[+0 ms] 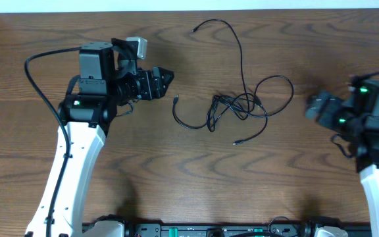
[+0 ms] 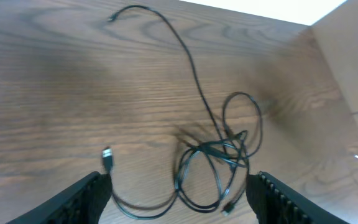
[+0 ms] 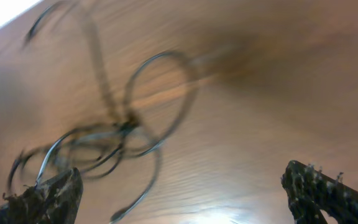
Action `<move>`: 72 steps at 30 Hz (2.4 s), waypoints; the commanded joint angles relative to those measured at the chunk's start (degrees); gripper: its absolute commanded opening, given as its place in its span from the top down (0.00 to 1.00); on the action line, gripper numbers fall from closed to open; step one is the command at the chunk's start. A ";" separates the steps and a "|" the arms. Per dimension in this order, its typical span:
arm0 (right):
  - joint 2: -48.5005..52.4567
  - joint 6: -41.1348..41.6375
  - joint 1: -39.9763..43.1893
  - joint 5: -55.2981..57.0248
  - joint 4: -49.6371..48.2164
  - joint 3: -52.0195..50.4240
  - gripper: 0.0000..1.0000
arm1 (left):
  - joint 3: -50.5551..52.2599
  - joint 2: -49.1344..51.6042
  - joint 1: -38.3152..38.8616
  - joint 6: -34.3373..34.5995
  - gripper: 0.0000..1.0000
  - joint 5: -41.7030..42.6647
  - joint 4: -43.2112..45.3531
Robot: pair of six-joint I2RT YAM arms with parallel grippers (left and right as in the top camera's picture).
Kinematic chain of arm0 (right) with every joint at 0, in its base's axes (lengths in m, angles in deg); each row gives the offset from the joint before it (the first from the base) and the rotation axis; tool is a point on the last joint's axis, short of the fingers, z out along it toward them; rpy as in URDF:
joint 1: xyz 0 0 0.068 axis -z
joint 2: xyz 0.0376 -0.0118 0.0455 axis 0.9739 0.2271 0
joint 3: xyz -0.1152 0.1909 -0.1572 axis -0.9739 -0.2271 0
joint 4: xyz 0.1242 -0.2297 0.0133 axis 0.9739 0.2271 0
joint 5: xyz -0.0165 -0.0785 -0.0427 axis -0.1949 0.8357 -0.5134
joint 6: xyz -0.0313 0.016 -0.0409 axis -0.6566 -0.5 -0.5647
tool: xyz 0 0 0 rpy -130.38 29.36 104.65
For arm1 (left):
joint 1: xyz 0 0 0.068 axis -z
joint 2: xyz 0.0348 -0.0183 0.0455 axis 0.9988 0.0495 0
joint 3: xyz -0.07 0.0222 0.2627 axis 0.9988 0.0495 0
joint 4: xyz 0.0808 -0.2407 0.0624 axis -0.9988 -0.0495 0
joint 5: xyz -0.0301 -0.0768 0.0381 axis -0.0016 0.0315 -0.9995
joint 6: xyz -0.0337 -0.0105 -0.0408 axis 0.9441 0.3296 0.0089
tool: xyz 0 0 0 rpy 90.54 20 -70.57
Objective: Untangle cables
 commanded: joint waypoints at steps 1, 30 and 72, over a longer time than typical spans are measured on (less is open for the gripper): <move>3.08 -7.28 -6.47 -8.13 -2.34 -0.57 0.01 | 0.55 -0.59 -0.48 0.07 0.24 -1.36 -1.25; 30.75 -22.16 -21.38 -14.38 -18.64 -0.57 0.17 | 0.55 -0.59 -0.48 -11.54 0.22 13.77 -8.37; 31.52 -19.63 -22.43 -22.97 1.42 25.27 0.99 | 0.55 8.04 7.04 -14.75 0.21 15.85 -2.99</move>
